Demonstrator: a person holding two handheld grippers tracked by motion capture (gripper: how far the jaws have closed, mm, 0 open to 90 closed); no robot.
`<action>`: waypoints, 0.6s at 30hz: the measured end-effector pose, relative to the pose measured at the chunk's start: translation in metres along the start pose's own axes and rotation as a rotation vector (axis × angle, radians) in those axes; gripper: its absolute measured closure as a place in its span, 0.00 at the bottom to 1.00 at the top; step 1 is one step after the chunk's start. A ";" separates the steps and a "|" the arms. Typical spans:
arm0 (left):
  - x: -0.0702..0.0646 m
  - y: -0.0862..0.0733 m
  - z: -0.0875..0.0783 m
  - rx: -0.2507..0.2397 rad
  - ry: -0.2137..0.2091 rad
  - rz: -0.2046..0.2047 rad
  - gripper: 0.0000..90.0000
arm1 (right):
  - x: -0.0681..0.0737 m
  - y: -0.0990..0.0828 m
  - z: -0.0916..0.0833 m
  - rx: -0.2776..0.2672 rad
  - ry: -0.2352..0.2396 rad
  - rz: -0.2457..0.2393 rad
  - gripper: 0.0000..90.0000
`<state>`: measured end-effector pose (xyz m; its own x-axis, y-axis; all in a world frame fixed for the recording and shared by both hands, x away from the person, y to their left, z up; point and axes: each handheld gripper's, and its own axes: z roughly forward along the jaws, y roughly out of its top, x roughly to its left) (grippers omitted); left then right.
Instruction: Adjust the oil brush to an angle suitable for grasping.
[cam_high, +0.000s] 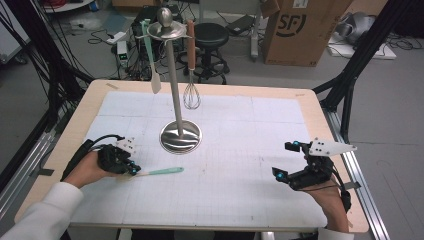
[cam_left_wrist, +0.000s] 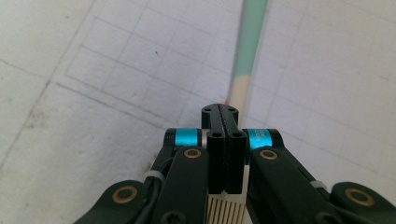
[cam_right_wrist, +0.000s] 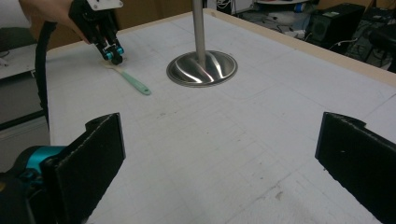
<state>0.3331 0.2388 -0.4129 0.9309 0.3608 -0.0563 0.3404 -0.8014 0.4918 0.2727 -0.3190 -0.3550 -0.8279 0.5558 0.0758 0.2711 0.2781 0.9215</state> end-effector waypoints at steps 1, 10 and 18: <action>-0.001 -0.001 -0.001 0.006 -0.002 0.012 1.00 | 0.000 0.000 0.000 0.002 0.000 -0.002 0.01; -0.007 0.002 -0.013 -0.056 0.002 0.024 1.00 | 0.001 0.001 0.002 0.007 0.001 0.003 0.01; -0.016 0.006 -0.033 -0.145 0.035 0.011 0.86 | -0.002 -0.001 -0.001 -0.001 -0.007 0.009 0.01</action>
<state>0.3165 0.2436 -0.3805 0.9286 0.3705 -0.0209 0.3048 -0.7294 0.6124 0.2734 -0.3211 -0.3555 -0.8222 0.5634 0.0812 0.2776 0.2723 0.9213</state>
